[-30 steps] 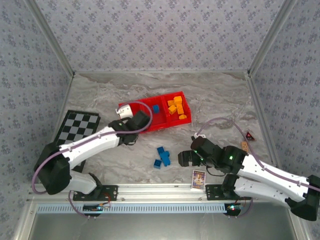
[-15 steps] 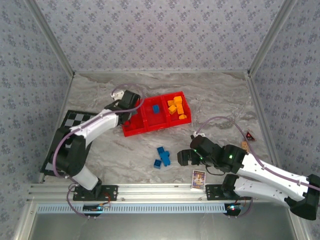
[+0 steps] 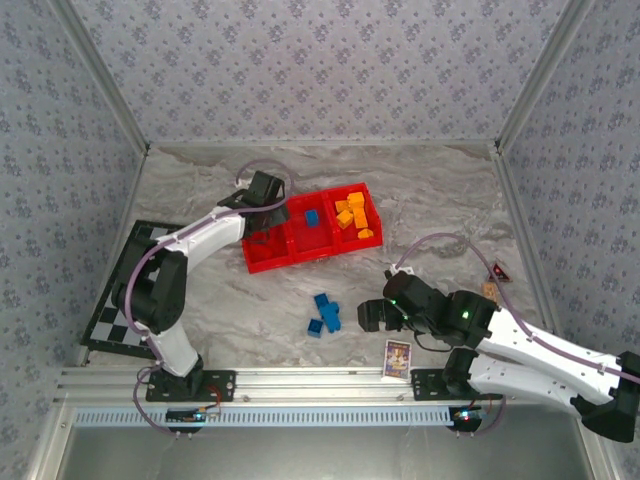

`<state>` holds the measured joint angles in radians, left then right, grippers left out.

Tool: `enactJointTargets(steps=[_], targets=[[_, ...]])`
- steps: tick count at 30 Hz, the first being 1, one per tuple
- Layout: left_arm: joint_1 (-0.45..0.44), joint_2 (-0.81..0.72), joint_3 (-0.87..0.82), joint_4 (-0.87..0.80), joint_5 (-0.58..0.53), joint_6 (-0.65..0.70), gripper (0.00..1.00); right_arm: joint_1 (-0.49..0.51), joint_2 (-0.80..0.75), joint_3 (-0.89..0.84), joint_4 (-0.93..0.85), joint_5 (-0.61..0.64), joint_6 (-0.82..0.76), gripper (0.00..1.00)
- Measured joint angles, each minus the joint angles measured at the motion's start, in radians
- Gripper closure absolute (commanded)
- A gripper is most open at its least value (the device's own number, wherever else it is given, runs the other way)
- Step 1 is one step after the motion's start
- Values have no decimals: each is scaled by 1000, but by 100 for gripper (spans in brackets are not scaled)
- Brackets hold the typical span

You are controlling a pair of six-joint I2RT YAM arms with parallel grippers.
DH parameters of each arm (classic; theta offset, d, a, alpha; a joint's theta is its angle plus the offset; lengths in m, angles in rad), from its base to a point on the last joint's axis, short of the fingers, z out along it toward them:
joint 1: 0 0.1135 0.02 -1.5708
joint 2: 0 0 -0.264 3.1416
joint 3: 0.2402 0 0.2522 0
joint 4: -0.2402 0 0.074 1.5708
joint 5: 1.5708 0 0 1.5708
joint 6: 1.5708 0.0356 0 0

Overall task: Sort the legos into containers by color
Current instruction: Place the lego in the container, then pick up the lego from the middle-left of the table.

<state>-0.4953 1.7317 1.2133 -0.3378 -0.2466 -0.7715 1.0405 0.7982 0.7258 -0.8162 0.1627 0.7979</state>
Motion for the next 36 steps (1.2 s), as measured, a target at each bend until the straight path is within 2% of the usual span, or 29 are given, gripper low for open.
enactJointTargets(steps=[3,7,13,19,23,29,32,36], targets=[[0,-6,-5,11,23,23,16,0,0,0,-6,1,7,0],[0,-61,-33,8,34,67,0,0,1,0,-8,7,26,0],[-9,-274,-183,6,47,107,0,0,3,0,-24,32,76,0],[-51,-471,-357,-2,116,121,0,0,50,14,-28,68,101,0],[-154,-578,-426,-50,153,125,0,0,76,14,-6,77,105,0],[-423,-679,-444,-112,184,137,0,-3,77,14,26,100,108,0],[-528,-683,-448,-146,198,151,0,-11,61,14,27,111,108,0],[-594,-618,-444,-213,198,163,0,-30,27,16,26,116,108,0]])
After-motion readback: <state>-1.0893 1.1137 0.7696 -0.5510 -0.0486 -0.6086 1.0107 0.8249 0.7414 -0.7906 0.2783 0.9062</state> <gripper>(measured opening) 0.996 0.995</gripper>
